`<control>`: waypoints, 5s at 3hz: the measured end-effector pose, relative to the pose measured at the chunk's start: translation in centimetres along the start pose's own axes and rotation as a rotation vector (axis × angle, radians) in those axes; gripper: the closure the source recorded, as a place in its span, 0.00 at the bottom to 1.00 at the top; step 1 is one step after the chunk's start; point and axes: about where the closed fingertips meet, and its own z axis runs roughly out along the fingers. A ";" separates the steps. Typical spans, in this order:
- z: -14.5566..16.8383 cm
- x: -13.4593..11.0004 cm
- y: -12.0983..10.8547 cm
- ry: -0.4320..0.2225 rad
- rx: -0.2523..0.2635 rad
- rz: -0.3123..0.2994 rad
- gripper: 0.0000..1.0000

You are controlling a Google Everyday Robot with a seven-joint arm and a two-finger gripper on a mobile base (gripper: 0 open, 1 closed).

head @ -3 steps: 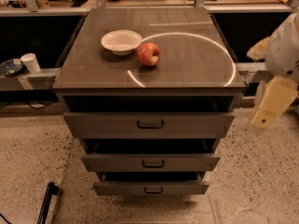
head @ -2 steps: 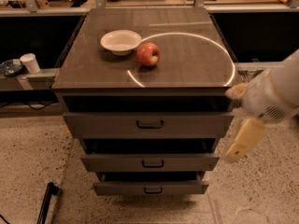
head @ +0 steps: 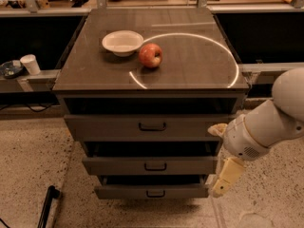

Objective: Open top drawer

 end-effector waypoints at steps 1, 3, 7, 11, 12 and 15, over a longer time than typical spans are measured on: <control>0.5 0.2 0.1 0.039 0.014 -0.006 0.00; 1.0 1.0 -2.0 0.090 0.265 -0.265 0.00; 6.0 1.8 -9.0 0.087 0.213 -0.355 0.00; 7.1 1.8 -15.6 0.132 0.219 -0.328 0.20; 7.1 2.1 -15.6 0.156 0.204 -0.328 0.23; 7.9 2.8 -14.6 0.131 0.144 -0.319 0.18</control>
Offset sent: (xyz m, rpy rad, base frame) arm 0.0571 -0.0358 -0.0055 -0.1103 -0.5686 0.0529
